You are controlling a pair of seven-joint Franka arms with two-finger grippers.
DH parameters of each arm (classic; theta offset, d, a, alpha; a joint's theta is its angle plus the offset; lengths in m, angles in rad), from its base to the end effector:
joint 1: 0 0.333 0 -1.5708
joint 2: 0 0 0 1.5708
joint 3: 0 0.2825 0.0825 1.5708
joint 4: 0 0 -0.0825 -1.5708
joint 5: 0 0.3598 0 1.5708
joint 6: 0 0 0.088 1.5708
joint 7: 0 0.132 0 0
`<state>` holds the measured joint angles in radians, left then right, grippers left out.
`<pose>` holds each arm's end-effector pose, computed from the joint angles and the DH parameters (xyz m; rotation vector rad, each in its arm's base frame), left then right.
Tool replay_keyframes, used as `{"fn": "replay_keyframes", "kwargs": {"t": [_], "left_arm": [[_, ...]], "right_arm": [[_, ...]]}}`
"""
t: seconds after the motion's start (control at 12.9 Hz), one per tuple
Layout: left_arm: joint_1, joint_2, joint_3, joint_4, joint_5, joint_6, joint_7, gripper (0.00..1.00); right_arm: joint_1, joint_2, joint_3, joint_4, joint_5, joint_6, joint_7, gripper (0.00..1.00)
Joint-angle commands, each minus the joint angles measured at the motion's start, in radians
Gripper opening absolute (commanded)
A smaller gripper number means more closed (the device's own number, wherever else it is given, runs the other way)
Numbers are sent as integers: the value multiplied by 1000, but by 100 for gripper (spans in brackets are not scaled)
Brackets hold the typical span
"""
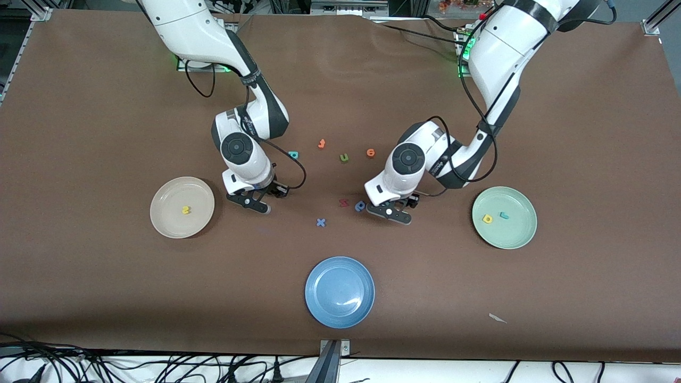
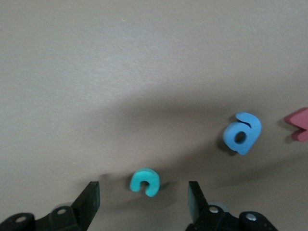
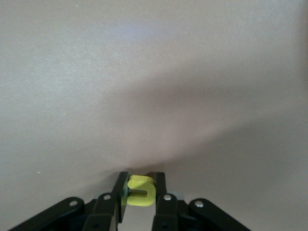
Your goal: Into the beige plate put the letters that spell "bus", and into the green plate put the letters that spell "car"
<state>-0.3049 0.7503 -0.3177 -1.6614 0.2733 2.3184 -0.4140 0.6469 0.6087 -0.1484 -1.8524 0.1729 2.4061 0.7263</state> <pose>0.5296 -0.3528 0.1499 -3.0956 0.5080 0.0786 0.5260 0.2920 0.1568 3.0939 -0.5223 -0.0820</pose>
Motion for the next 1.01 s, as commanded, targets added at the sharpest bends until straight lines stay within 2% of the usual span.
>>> {"fn": "replay_keyframes", "kwargs": {"t": [0.0,0.16,0.23,0.31,0.47,0.54,0.7,0.78,0.85,0.93], "left_arm": [[-7,14,5,17,32,-1,3,79],[-3,17,6,15,41,6,14,78],[-3,20,6,15,49,7,14,73],[-3,23,6,15,50,7,6,60],[-3,24,6,15,50,7,1,24],[0,24,6,15,50,7,1,16],[4,23,5,17,46,7,-2,12],[9,17,6,17,43,1,-2,8],[19,8,5,17,41,-8,-2,8],[32,-17,5,17,41,-16,0,8]], "right_arm": [[-75,-3,4,102,20,-168,-153,20],[-78,-33,-57,82,16,-189,-319,20],[-78,-55,-84,66,14,-203,-418,20],[-78,-81,-130,44,11,-215,-512,20],[-76,-115,-201,-16,10,-211,-679,21],[-76,-121,-233,-30,8,-205,-756,21],[-78,-121,-299,-59,10,-176,-916,23],[-78,-113,-327,-85,10,-133,-977,32],[-87,-104,-333,-100,19,-96,-995,72],[-89,-96,-332,-99,34,-94,-976,100]]}}
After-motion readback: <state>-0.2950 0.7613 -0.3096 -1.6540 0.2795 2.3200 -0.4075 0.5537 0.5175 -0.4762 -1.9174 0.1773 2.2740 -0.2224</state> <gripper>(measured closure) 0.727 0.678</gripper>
